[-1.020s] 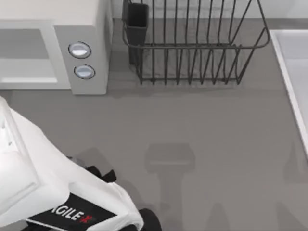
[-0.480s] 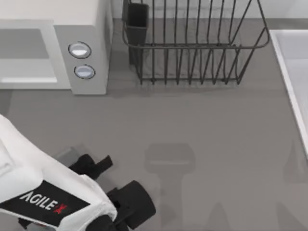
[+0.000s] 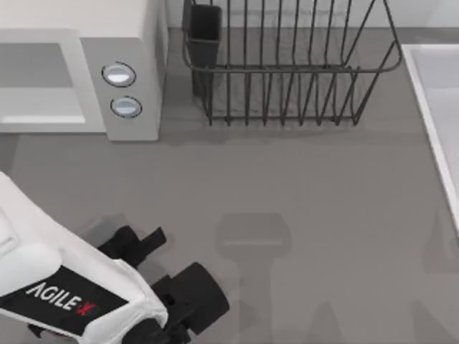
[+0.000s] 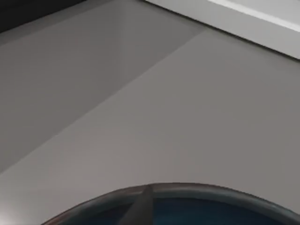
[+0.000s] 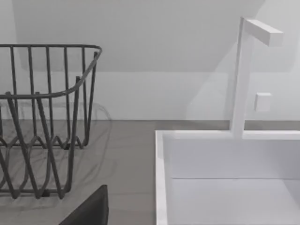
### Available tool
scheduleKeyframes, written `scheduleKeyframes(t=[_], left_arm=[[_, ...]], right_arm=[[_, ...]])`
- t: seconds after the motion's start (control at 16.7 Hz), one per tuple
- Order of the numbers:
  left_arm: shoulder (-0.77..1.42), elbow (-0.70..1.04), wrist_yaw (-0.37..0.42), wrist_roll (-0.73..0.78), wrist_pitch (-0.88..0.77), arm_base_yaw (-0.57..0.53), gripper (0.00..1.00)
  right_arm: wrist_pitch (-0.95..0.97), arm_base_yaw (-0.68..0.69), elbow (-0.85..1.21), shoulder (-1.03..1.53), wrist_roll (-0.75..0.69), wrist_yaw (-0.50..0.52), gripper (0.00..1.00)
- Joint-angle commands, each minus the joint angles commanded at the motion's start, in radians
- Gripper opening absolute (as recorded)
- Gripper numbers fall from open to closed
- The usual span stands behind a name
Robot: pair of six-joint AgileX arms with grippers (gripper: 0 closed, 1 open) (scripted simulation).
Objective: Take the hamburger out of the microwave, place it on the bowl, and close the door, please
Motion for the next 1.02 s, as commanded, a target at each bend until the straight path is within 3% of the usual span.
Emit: scheduleKeyframes(t=[0.72,1.02], left_arm=[[0.0,0.0,0.0,0.0,0.0,0.0,0.98],[0.0,0.0,0.0,0.0,0.0,0.0,1.0]], right_arm=[[0.0,0.0,0.0,0.0,0.0,0.0,1.0],[0.0,0.0,0.0,0.0,0.0,0.0,1.0]])
